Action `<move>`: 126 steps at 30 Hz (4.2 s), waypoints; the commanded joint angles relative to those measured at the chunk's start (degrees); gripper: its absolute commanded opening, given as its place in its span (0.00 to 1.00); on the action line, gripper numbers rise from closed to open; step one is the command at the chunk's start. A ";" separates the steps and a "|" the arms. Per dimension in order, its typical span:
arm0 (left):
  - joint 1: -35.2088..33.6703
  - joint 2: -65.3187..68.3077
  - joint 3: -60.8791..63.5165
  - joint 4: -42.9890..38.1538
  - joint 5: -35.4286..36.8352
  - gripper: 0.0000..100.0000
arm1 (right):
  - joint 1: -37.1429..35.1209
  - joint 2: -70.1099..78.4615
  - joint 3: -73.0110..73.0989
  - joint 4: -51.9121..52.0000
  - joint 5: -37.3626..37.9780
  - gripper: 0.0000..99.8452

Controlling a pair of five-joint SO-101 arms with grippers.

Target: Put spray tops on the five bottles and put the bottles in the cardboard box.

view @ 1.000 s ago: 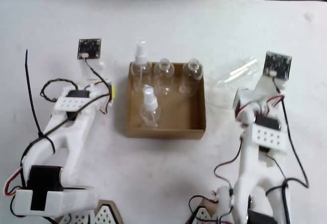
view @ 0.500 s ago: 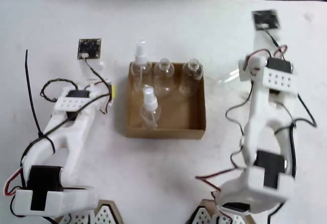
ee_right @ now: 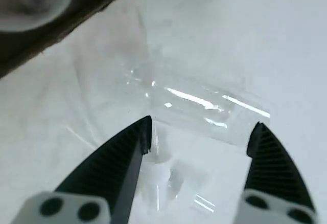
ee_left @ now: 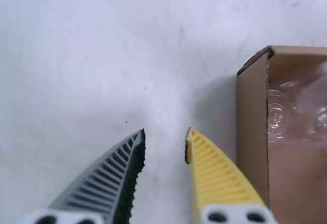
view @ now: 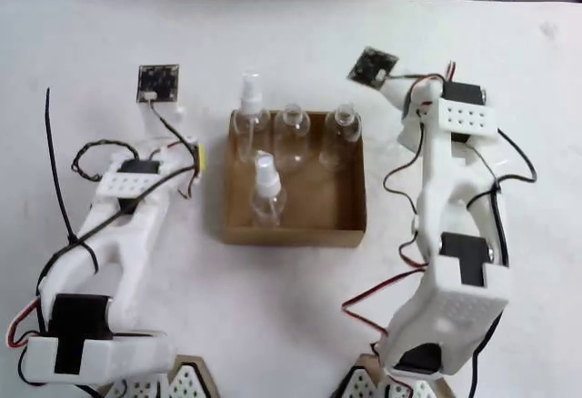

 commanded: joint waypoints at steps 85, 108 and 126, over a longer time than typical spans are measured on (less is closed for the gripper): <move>0.75 -1.19 -0.44 -1.49 -0.79 0.12 | 37.23 -24.31 35.34 -3.91 -7.56 0.02; 0.66 -1.19 -0.44 -1.49 -0.79 0.12 | 22.81 -29.67 32.79 1.27 -5.36 0.24; 0.66 -1.19 -0.44 -1.49 -0.79 0.12 | 23.16 -17.80 28.66 0.57 -5.10 0.17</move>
